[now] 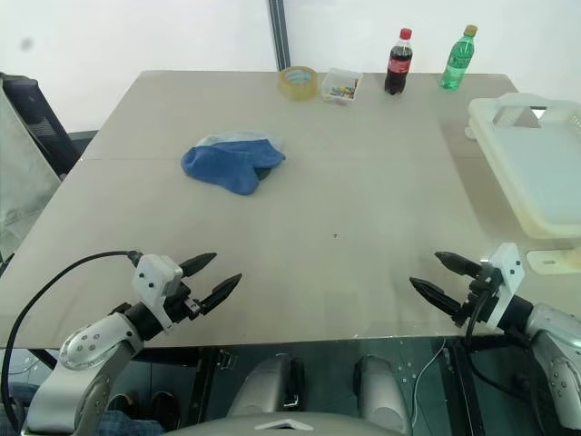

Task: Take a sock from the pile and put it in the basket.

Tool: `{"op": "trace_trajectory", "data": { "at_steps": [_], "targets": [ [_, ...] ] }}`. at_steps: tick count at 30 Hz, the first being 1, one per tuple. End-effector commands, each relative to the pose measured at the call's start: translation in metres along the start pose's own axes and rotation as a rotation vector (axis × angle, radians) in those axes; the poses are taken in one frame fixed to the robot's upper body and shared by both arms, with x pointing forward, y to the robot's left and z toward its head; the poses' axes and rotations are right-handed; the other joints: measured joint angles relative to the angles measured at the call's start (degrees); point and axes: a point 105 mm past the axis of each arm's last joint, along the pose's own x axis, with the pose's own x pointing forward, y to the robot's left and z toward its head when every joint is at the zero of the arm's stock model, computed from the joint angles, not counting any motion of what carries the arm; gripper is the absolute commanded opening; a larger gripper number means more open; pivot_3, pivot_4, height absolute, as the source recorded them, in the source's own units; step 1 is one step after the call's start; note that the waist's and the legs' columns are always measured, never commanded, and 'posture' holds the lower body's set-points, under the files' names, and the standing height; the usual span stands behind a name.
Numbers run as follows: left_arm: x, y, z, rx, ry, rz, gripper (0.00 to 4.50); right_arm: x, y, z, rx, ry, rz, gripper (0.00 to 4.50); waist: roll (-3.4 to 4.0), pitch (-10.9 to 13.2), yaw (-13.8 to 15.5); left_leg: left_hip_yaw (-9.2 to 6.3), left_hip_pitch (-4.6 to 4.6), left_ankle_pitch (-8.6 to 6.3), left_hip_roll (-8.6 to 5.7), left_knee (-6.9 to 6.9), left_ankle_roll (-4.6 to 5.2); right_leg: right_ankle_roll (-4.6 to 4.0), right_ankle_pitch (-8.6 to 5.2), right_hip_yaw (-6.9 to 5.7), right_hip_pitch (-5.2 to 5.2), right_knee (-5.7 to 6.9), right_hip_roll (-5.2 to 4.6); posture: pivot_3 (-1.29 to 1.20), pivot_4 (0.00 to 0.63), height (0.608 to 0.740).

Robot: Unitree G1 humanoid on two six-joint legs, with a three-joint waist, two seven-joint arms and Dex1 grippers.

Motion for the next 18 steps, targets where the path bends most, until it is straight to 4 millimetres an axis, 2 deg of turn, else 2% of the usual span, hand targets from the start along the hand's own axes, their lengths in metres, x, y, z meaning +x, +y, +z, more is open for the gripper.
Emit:
{"op": "trace_trajectory", "data": {
  "at_steps": [1, 4, 18],
  "targets": [
    [-0.0032, -0.0006, 0.0143, 0.026, -0.041, -0.008, 3.68, -0.0059, -0.0027, 0.0110, -0.041, -0.016, -0.002, 4.44, 0.00, 0.00, 0.00, 0.00, 0.00, 0.00, 0.00, 0.00, 0.00, 0.00, 0.00, 0.00, 0.00, 0.00, 0.00, 0.00, 0.150, 0.740],
    [-0.0026, -0.0027, 0.0170, 0.028, -0.051, -0.018, 3.68, -0.0091, -0.0084, 0.0079, -0.046, -0.001, -0.011, 4.44, 0.00, 0.00, -0.01, 0.01, 0.01, 0.00, 0.00, 0.00, 0.00, 0.00, 0.00, 0.01, 0.00, 0.00, 0.00, 0.00, 0.150, 0.740],
    [0.0039, -0.0040, 0.0154, 0.017, -0.058, -0.012, 3.68, -0.0082, -0.0093, 0.0073, -0.061, -0.014, 0.023, 4.44, 0.00, 0.00, 0.03, 0.02, 0.01, 0.00, -0.01, 0.00, 0.01, 0.00, 0.00, 0.02, 0.01, 0.00, 0.03, 0.00, 0.150, 0.740]
  ]
}}
